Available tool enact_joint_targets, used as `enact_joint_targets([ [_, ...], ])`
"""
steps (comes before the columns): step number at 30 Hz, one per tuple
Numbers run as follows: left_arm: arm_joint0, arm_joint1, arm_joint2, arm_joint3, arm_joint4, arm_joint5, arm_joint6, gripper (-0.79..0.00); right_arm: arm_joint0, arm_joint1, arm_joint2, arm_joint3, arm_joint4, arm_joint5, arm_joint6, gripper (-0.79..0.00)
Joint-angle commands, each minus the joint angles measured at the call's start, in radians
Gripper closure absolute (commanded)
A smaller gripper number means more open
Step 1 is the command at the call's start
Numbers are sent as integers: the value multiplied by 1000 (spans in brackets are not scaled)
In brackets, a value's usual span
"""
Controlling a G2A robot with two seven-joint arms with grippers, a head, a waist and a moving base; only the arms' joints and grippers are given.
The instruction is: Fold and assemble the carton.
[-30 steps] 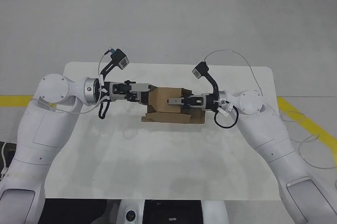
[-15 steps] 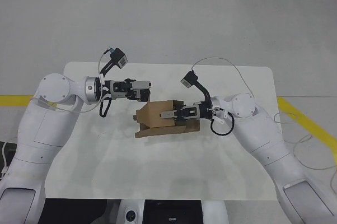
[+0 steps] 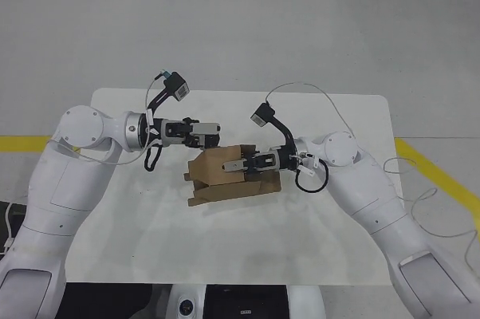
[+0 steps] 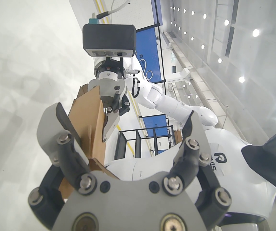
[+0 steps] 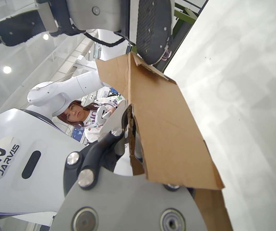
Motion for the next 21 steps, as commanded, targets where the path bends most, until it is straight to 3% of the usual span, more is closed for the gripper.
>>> enact_joint_targets([
  [1,0,0,-1,3,8,-1,6,-785,1,-1,5,7,3,-4,-2,0],
  [21,20,10,-35,-19,67,-5,52,-785,-37,33,147,-19,-91,24,-162,0],
])
